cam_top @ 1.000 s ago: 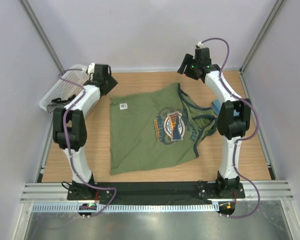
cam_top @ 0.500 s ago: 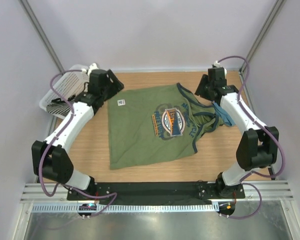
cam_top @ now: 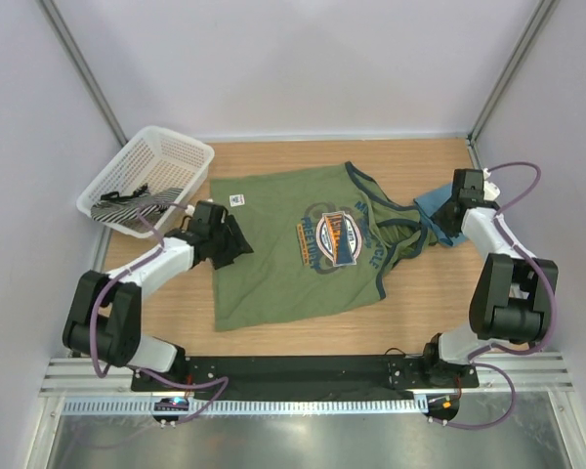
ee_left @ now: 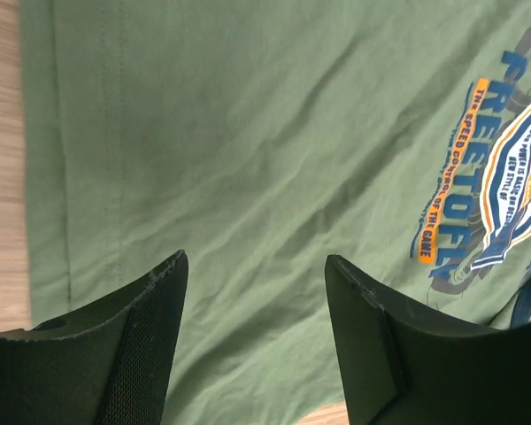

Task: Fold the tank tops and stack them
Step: Flatten the tank top out

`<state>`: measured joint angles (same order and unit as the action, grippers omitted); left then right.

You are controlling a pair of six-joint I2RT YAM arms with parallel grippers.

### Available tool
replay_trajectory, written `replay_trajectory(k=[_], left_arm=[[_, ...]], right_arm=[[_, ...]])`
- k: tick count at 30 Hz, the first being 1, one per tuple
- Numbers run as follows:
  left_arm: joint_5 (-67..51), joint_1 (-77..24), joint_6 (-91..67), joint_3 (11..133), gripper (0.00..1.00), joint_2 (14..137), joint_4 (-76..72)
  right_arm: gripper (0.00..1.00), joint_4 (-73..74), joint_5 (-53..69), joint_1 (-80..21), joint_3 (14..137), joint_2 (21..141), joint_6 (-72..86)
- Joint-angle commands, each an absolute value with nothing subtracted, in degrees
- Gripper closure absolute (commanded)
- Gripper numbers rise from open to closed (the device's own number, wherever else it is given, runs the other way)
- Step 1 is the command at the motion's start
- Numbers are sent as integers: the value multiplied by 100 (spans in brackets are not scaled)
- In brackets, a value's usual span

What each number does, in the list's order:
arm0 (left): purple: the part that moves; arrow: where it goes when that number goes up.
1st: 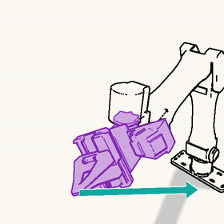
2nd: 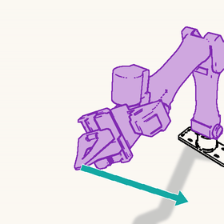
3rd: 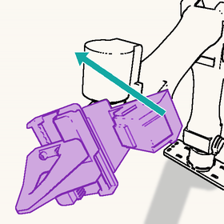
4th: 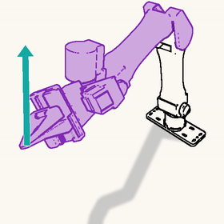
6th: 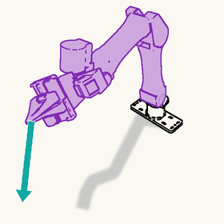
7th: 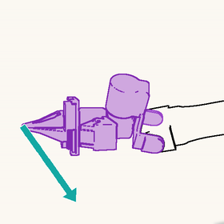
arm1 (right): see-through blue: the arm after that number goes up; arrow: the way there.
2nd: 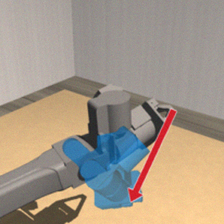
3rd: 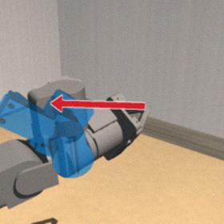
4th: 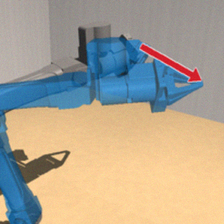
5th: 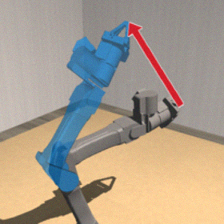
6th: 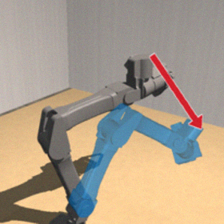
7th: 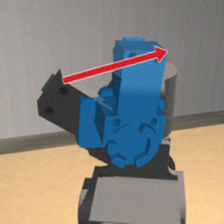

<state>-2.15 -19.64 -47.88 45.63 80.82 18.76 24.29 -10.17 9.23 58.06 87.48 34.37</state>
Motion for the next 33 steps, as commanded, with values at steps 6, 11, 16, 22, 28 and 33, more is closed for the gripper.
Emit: replay_trajectory(k=[6,11,16,22,28,33], left_arm=[[-941,-1064,-4887,4193,43,8754,1186],[-379,-511,-4966,3956,43,8351,1327],[-53,-229,-4975,3990,42,8095,1511],[650,-220,-4922,4017,41,7735,1749],[308,-429,-4755,3946,44,7428,1643],[737,-1080,-4614,3938,37,6681,1880]], right_arm=[[68,1978,-1257,1178,5792,9149,3999],[69,1898,-1195,1265,6204,9868,4131],[71,2013,-1195,1485,6653,10502,4280],[70,2030,-1248,1723,6873,10617,4333],[55,1723,-449,1425,6540,10065,3894],[50,1863,-158,924,6425,9668,3193]])
